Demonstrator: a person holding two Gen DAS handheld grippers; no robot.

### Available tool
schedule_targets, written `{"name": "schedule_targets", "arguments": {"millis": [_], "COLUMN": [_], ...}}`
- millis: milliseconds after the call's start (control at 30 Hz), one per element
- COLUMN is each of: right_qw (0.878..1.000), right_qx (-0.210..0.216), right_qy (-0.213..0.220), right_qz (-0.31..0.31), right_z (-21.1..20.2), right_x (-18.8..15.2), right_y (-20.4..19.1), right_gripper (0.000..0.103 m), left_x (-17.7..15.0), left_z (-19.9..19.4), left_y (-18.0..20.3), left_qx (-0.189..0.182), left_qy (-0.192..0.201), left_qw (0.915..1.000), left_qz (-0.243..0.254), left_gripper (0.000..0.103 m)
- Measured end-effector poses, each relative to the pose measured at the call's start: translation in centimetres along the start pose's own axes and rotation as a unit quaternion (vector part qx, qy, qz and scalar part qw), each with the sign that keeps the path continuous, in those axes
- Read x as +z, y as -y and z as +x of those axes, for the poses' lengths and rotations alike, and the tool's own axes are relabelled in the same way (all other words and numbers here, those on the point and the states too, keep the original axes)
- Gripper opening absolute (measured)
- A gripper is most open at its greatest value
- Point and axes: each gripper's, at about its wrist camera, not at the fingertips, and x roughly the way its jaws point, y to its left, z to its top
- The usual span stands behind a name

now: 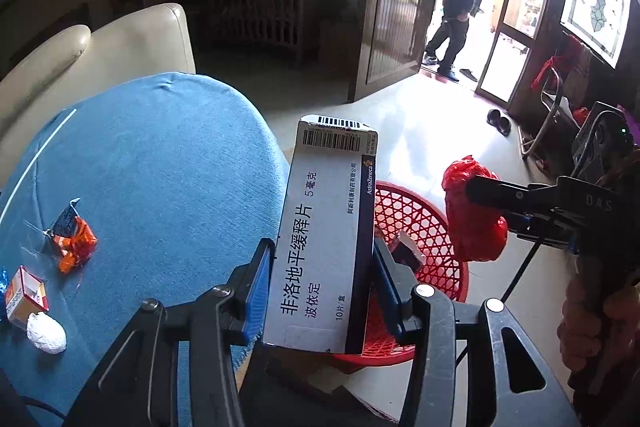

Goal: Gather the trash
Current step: 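Lower both items over the red basket and open both tools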

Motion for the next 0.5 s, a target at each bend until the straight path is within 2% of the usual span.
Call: {"name": "schedule_targets", "arguments": {"millis": [133, 267, 500], "right_qw": [1.0, 1.0, 1.0], "right_qx": [-0.002, -0.005, 0.001], "right_qy": [0.003, -0.001, 0.003], "right_qz": [0.009, 0.019, 0.022], "right_z": [-0.1, -0.2, -0.4], "right_x": [0.1, 0.2, 0.6], "right_y": [0.4, 0.7, 0.6], "right_gripper": [0.053, 0.062, 0.067], "left_x": [0.0, 0.0, 0.1], "left_z": [0.0, 0.0, -0.5], "left_y": [-0.3, -0.4, -2.4], "left_qx": [-0.023, -0.038, -0.016], "left_qy": [-0.002, -0.006, 0.004], "left_qw": [0.9997, 0.9992, 0.9996], "left_qz": [-0.005, -0.006, -0.022], "left_gripper": [0.05, 0.051, 0.052]}}
